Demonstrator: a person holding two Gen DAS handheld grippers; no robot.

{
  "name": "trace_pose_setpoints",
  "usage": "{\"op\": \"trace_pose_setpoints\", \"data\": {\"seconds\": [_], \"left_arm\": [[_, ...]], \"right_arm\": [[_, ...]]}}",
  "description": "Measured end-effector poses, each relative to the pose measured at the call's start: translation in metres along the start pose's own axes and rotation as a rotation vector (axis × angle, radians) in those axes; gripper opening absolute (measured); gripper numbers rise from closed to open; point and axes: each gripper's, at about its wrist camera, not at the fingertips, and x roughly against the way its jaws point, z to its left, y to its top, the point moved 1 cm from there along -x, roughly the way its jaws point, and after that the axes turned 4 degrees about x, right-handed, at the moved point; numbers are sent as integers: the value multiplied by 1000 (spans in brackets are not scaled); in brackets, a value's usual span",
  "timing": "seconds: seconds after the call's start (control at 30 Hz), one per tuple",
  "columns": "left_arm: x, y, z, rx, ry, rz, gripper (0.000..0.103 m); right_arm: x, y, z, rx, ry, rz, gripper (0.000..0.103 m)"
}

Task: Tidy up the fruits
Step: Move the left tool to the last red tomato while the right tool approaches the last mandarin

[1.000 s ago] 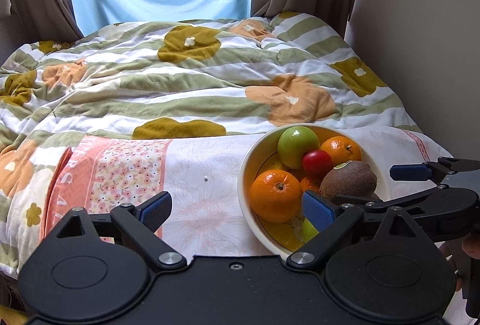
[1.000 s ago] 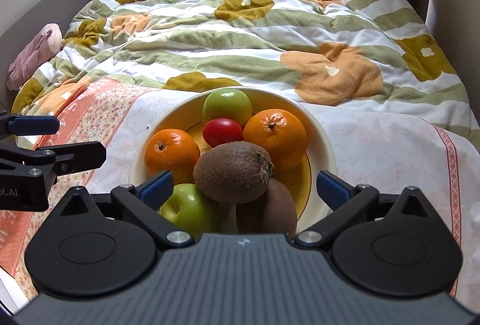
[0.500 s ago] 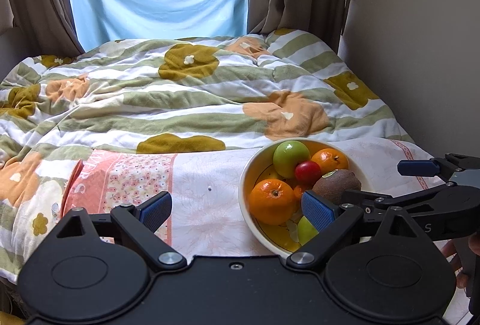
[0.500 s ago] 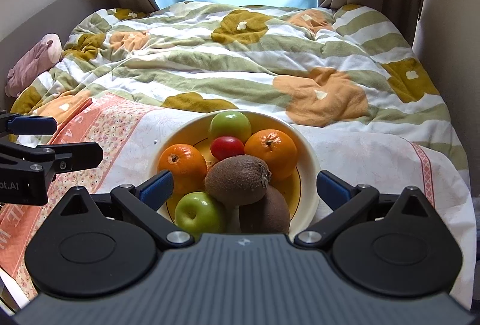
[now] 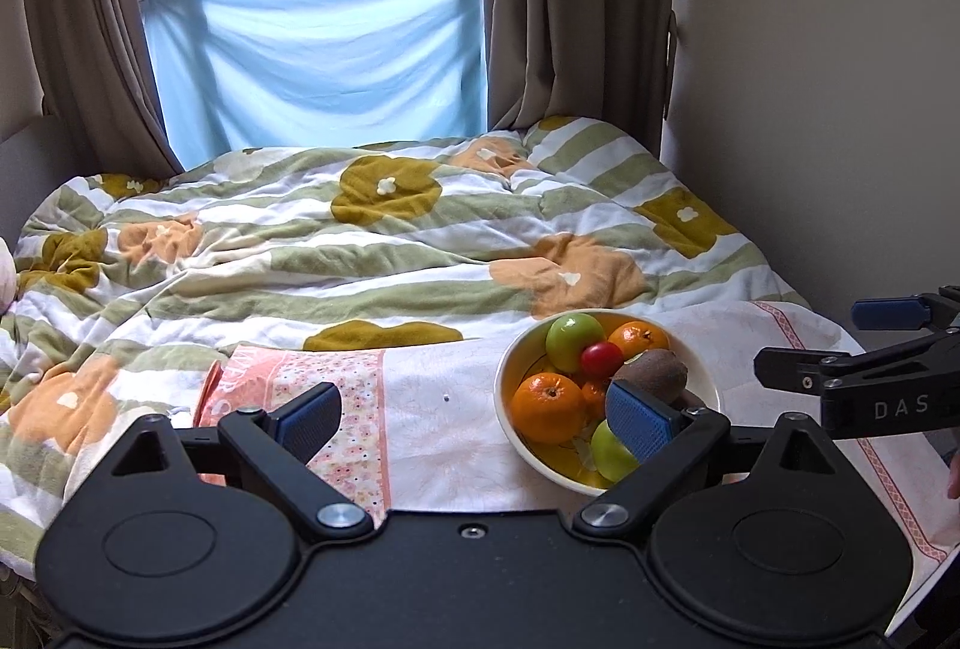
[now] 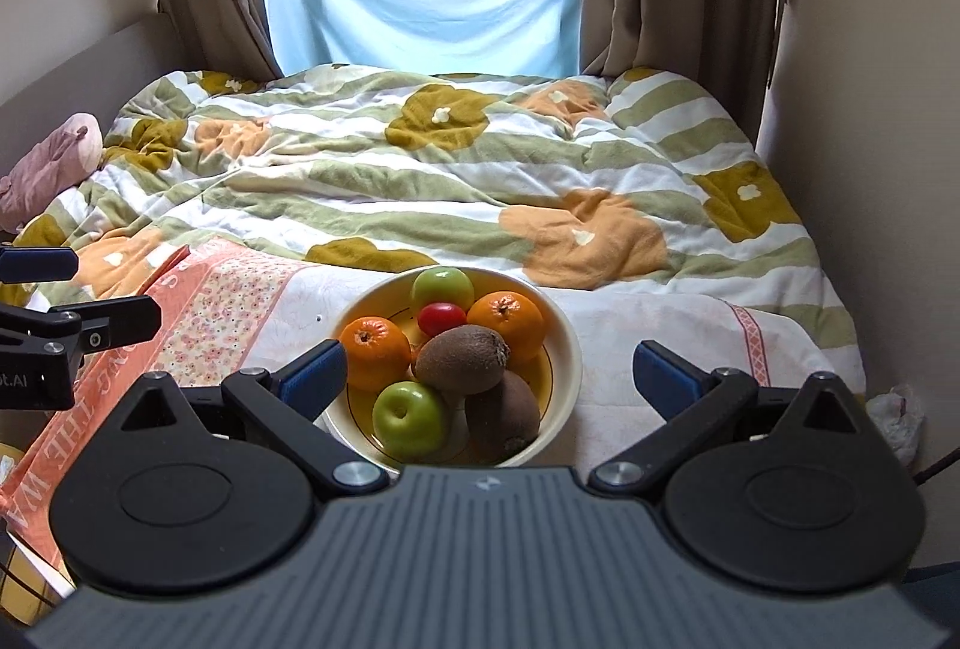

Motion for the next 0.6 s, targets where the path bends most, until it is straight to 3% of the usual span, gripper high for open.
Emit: {"op": "trace_pose_setpoints", "data": {"seconds": [0.27, 0.6], "left_arm": [[14, -34, 3, -13, -36, 19, 97], [-4, -80, -9, -1, -54, 66, 95]], "right_arm": [[34, -34, 5, -36, -54, -2, 103], [22, -84, 5, -86, -77, 49, 103]]}}
